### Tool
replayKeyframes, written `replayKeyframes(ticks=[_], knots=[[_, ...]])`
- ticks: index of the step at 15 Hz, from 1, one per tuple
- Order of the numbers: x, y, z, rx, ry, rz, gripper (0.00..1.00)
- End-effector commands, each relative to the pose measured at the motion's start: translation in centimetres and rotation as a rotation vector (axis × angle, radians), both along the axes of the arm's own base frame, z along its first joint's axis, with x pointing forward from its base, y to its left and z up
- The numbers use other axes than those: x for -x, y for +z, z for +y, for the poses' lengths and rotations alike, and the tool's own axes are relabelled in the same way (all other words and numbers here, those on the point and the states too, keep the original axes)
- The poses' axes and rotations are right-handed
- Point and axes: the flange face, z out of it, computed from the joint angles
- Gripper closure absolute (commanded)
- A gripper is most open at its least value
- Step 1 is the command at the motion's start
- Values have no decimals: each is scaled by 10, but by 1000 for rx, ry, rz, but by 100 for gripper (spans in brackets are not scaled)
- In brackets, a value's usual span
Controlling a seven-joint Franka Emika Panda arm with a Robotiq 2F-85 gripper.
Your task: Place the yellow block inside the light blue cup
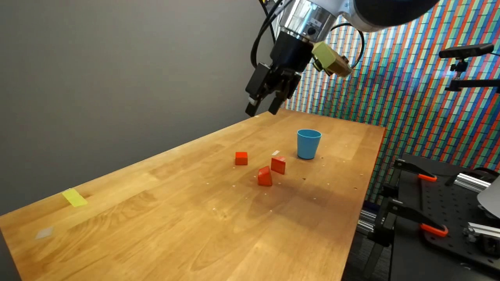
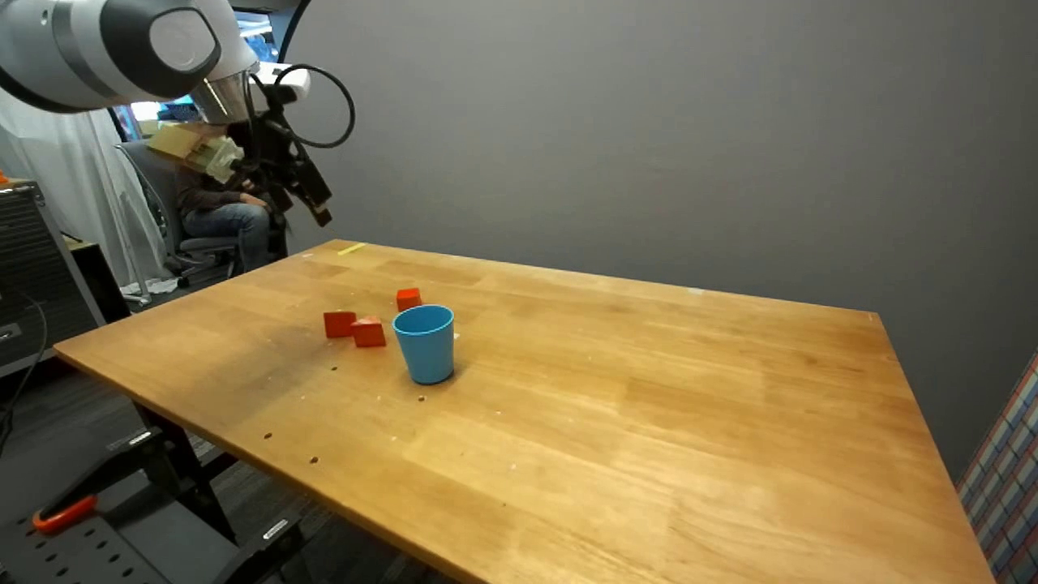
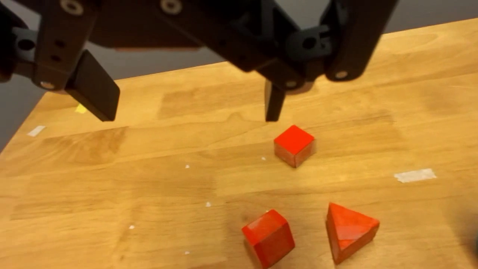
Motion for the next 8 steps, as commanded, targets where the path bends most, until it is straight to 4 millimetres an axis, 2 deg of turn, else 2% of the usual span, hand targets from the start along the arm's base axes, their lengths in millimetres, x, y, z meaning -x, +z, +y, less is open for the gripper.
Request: replayKeyframes(ticks=[1,2,5,8], knots=[[-9,50,7,-80,132,90,0],[-9,47,9,-90,163,154,0],[-10,69,17,-107,261,279,0],[-6,84,25,-110,344,434,0]])
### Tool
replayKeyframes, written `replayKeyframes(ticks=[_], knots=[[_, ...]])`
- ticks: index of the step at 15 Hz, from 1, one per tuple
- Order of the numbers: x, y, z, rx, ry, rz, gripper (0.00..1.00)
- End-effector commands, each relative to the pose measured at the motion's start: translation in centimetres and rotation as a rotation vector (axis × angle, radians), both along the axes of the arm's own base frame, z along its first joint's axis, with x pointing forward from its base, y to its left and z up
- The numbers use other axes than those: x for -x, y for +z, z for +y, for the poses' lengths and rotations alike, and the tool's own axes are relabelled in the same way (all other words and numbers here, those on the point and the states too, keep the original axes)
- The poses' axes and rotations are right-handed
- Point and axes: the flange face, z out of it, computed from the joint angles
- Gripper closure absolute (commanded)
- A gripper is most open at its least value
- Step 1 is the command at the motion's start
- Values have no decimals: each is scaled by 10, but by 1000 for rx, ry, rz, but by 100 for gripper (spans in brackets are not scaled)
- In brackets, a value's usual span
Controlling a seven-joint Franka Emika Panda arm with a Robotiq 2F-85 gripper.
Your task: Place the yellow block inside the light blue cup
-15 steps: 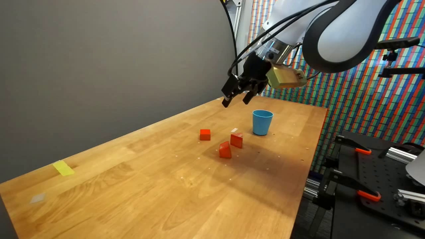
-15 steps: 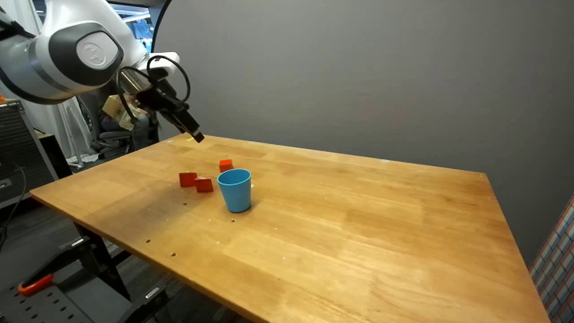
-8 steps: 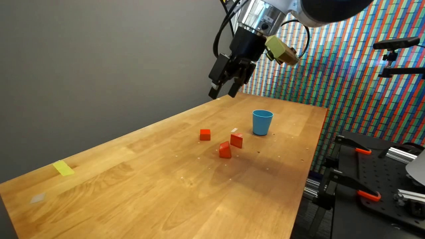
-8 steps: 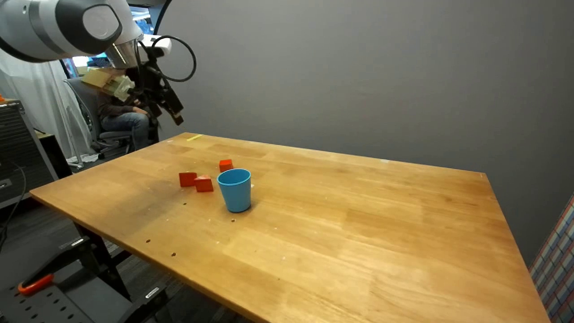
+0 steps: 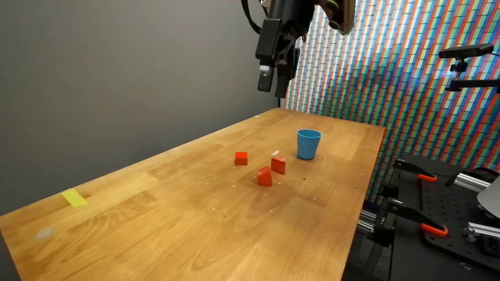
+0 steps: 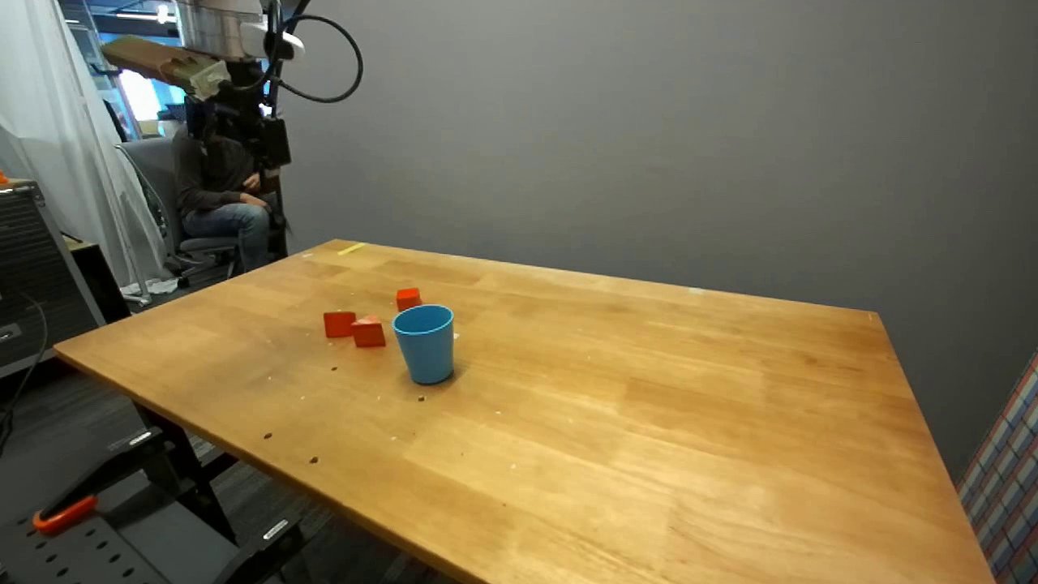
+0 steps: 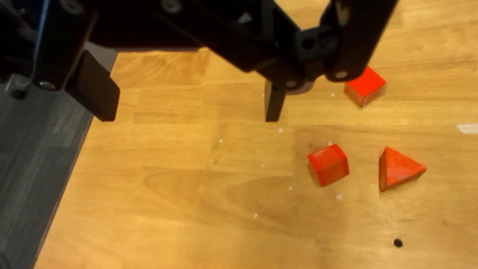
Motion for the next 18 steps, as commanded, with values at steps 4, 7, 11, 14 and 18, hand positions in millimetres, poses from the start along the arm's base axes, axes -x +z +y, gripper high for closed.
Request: replayKeyframes(ticks=[4,7,11,14,18], knots=[[2,37,11,26,126,269,0],[-11,58,2,67,74,187,0],[-17,75,-15,92,17,108,0],[-18,86,-28,95,-17,57,0],[-18,97,-43,70,-45,15,0]])
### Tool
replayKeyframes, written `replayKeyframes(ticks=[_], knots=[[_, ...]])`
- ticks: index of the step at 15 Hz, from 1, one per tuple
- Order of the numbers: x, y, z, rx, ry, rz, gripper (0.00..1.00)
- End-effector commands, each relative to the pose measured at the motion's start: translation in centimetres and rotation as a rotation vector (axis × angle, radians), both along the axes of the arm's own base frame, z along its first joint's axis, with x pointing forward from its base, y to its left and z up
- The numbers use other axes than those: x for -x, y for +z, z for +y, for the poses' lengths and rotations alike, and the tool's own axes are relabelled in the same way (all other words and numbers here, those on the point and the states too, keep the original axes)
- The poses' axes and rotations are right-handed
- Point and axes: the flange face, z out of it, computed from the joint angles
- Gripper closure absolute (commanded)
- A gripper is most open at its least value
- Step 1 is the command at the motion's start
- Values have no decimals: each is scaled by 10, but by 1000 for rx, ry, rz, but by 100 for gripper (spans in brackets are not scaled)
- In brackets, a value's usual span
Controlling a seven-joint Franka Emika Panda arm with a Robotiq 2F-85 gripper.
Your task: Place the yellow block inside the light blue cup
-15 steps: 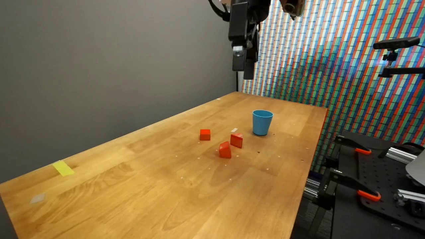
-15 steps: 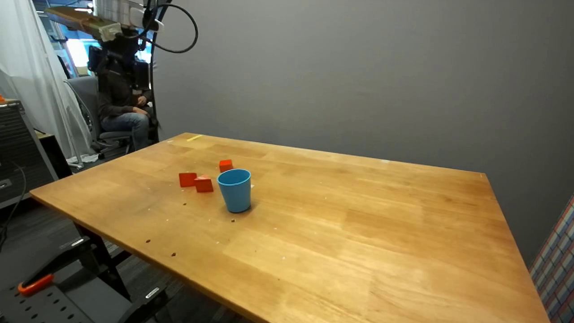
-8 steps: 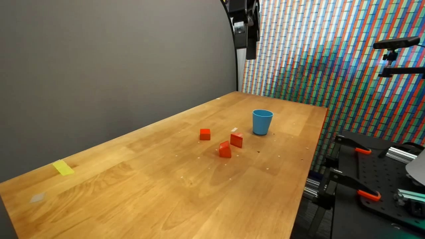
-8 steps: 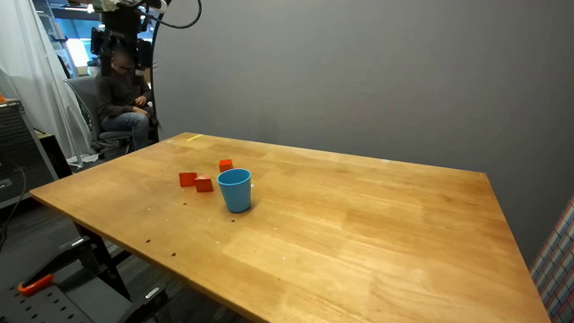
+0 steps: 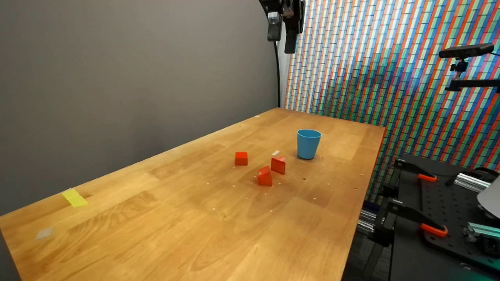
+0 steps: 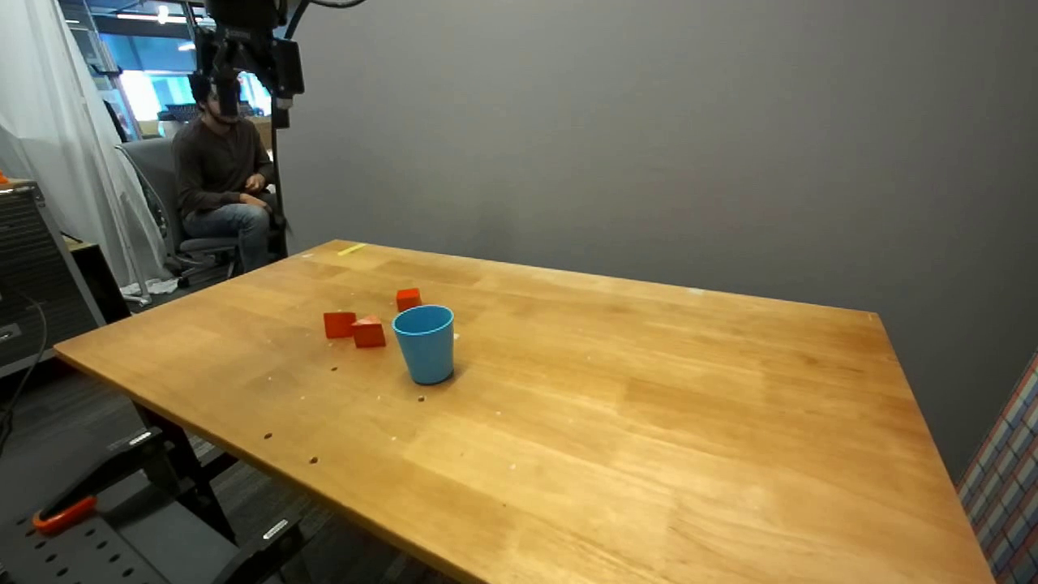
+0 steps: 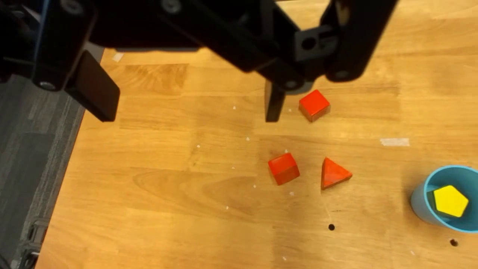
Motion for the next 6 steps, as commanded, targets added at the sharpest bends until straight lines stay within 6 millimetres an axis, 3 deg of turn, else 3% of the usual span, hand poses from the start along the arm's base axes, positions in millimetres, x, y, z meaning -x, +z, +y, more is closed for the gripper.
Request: replayKeyframes(ticks=[1,6], knots=[[-1,4,-3,-2,-9,-9,0],[1,9,-8,-1,-20,-27,0]])
